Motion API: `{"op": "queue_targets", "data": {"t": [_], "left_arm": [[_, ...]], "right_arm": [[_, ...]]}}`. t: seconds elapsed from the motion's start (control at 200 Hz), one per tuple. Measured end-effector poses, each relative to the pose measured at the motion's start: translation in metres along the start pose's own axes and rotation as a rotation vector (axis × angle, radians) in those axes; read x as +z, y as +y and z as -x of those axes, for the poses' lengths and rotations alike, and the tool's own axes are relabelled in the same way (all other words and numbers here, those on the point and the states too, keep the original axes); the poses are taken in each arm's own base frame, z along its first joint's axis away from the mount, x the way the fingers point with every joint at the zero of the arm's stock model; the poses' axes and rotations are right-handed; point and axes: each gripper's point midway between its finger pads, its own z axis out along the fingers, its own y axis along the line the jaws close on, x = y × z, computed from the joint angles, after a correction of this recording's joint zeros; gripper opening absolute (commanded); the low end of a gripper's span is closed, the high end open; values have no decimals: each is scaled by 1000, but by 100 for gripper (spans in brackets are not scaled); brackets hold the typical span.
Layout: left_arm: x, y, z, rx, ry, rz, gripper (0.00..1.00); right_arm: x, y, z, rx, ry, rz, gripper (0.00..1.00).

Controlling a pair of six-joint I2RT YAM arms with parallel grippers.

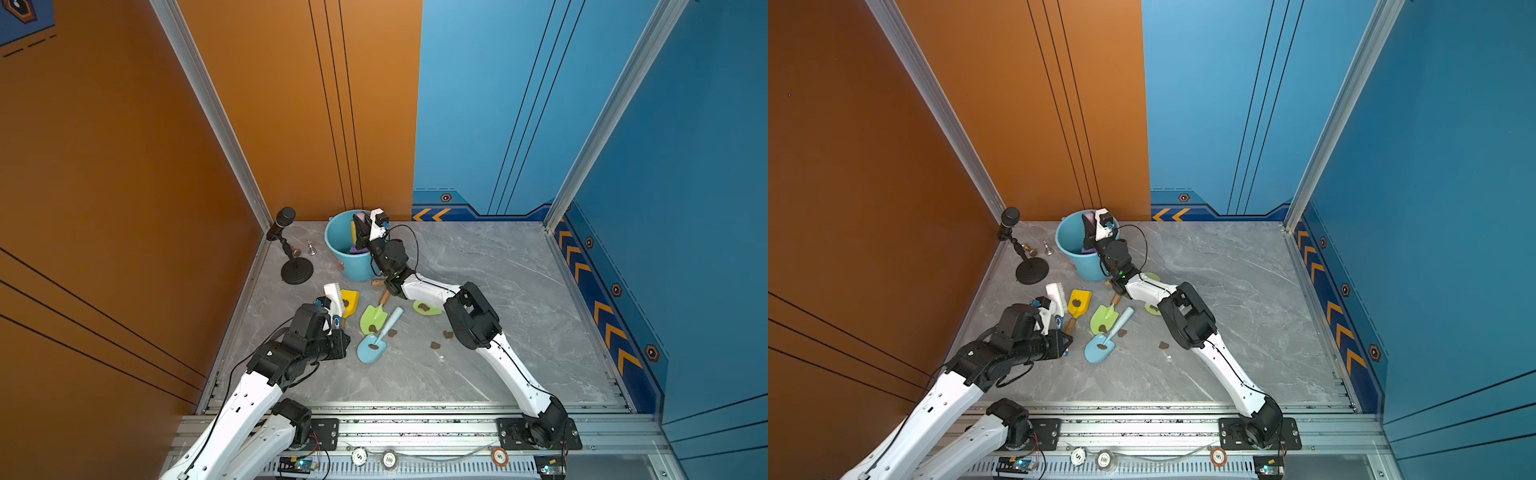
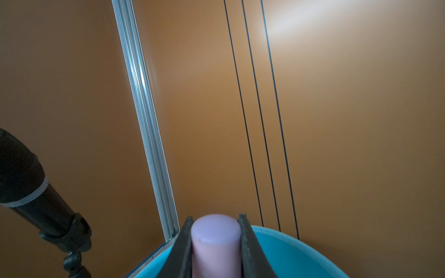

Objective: Brush the soil off the hand trowel and place it into the bucket
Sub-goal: Place the hand trowel in the bucket, then pick up the hand trowel from the center of the board.

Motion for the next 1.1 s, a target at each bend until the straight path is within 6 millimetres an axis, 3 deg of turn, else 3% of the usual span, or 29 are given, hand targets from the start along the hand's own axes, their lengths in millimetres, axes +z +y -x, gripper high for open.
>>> {"op": "queue_targets", "data": {"t": [0.145, 0.265, 0.3, 0.421, 0.556, 0.581, 0.616, 0.756, 0.841, 0.931, 1.011, 1.096], "left_arm": [[1, -1, 3, 0, -11, -5, 0], [2, 0, 4, -5, -12, -1, 0], [2, 0, 4, -5, -12, -2, 0], [2, 1, 5, -8, -14, 1, 0], [1, 1, 5, -9, -16, 1, 0], [1, 1, 6, -8, -17, 0, 0], [1, 1, 6, -8, -17, 0, 0], [1, 1, 6, -9, -19, -1, 0], [0, 0, 6, -8, -20, -5, 0], [-1, -3, 5, -4, -14, -19, 0], [-4, -7, 7, 5, -14, -35, 0], [-12, -15, 16, 25, -34, -52, 0]], "right_arm": [[-17, 6, 2, -16, 88, 1, 0], [-34, 7, -6, -24, 153, -1, 9], [-37, 5, -8, -32, 167, -3, 15], [-40, 5, -11, -40, 214, -8, 49], [-42, 7, -15, -65, 264, 11, 69], [-42, 8, -15, -63, 270, 14, 78], [-42, 9, -15, -63, 279, 21, 99], [-45, 16, -6, -64, 336, 46, 99], [-48, 20, 15, -39, 381, 50, 100], [-62, 26, 55, 14, 436, 43, 100], [-83, 34, 104, 90, 462, 44, 100], [-119, 44, 148, 180, 481, 59, 100]]}}
